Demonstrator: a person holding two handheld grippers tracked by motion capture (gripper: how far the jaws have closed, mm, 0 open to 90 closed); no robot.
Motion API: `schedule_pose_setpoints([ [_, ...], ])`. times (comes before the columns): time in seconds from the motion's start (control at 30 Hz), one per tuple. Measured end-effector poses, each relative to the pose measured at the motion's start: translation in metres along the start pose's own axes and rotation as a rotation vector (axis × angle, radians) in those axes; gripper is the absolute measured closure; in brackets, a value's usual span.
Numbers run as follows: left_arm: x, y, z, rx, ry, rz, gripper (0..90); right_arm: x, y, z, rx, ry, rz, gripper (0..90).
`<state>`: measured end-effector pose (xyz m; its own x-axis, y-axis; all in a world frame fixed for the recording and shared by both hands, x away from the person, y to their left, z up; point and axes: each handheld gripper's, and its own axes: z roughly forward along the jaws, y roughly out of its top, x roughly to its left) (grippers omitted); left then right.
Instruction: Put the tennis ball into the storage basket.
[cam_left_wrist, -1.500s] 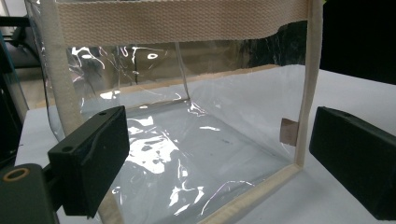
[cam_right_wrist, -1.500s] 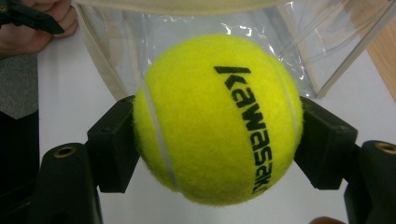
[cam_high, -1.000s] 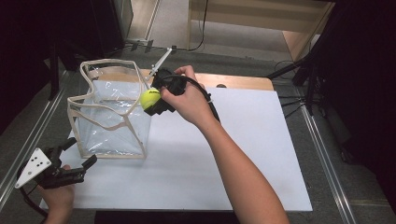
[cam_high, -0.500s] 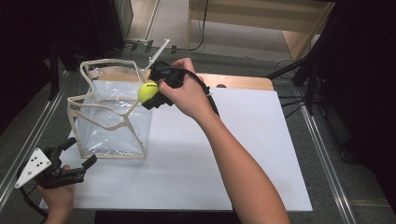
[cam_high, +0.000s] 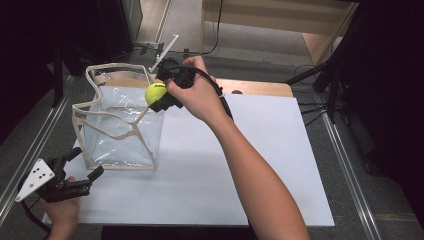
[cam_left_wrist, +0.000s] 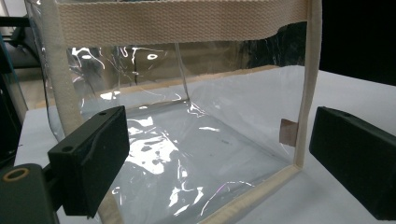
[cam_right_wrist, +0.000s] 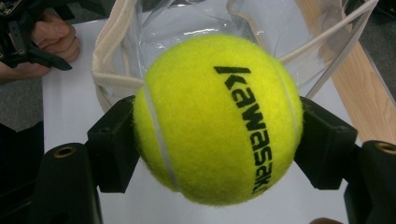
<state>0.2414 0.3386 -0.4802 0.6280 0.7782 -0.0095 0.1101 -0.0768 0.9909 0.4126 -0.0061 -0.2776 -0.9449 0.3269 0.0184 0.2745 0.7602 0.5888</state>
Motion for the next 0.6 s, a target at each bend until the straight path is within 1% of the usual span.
schedule_pose_setpoints([
  [0.47,0.0,0.0,0.0,0.002,0.0,0.002,5.4,0.0,0.014,-0.004,-0.005,-0.006,-0.007,23.8],
  [0.5,0.0,0.0,0.0,0.002,0.0,0.002,5.4,0.0,0.016,-0.004,-0.008,-0.009,-0.014,23.8],
  [0.57,0.0,0.0,0.0,0.002,-0.001,0.002,5.4,0.001,0.018,-0.004,-0.005,-0.002,-0.014,23.8],
  [0.6,0.0,0.0,0.0,0.002,-0.001,0.002,5.3,0.001,0.02,-0.004,-0.006,-0.007,-0.016,23.8],
])
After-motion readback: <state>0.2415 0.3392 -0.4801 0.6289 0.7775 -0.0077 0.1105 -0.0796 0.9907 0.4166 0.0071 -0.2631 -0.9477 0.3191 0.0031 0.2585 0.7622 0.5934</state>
